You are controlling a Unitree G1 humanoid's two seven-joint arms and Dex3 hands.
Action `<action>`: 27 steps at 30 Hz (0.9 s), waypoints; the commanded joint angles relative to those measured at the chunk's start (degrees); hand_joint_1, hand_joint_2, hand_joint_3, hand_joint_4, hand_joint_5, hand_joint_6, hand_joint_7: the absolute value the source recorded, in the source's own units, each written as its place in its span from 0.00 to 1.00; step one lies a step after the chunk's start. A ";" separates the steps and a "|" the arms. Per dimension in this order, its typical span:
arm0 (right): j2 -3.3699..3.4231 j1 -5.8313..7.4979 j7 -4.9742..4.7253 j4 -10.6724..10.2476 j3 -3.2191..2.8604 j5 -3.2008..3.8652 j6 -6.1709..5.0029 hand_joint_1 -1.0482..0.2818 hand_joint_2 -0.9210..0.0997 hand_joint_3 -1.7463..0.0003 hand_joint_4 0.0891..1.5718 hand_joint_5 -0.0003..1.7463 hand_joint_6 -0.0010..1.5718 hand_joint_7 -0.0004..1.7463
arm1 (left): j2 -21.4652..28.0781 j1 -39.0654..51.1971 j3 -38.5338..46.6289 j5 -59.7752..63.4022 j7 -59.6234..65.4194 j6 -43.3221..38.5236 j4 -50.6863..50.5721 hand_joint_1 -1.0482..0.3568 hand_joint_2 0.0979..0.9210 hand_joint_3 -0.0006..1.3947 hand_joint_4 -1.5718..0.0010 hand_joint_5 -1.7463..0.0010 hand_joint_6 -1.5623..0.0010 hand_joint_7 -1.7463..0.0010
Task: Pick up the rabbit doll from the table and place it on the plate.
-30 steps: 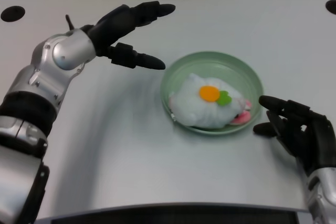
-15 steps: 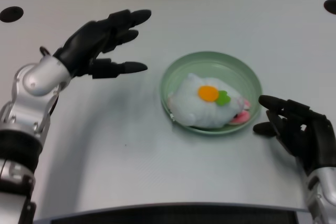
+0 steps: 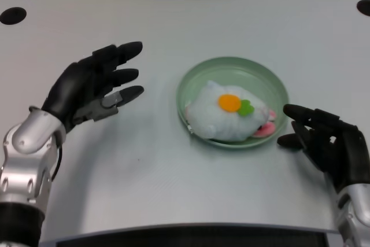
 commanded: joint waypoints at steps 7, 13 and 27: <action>0.39 0.62 0.40 -1.45 -0.11 0.98 1.40 0.49 0.00 0.90 0.51 0.49 0.67 0.00 | -2.53 5.32 4.66 -8.28 0.97 10.44 -8.13 0.46 1.00 0.17 0.89 0.52 0.71 0.98; 0.15 0.41 -0.06 -0.90 0.22 0.36 0.93 0.48 0.00 0.90 0.50 0.50 0.67 0.00 | -4.42 7.70 6.82 -12.82 2.36 15.60 -12.25 0.46 1.00 0.15 0.89 0.48 0.68 0.97; 0.26 0.27 0.07 -0.49 0.27 0.32 0.21 0.49 0.00 0.90 0.51 0.50 0.67 0.00 | -6.41 15.40 10.36 -15.79 7.79 21.25 -21.00 0.44 1.00 0.20 0.84 0.27 0.61 0.93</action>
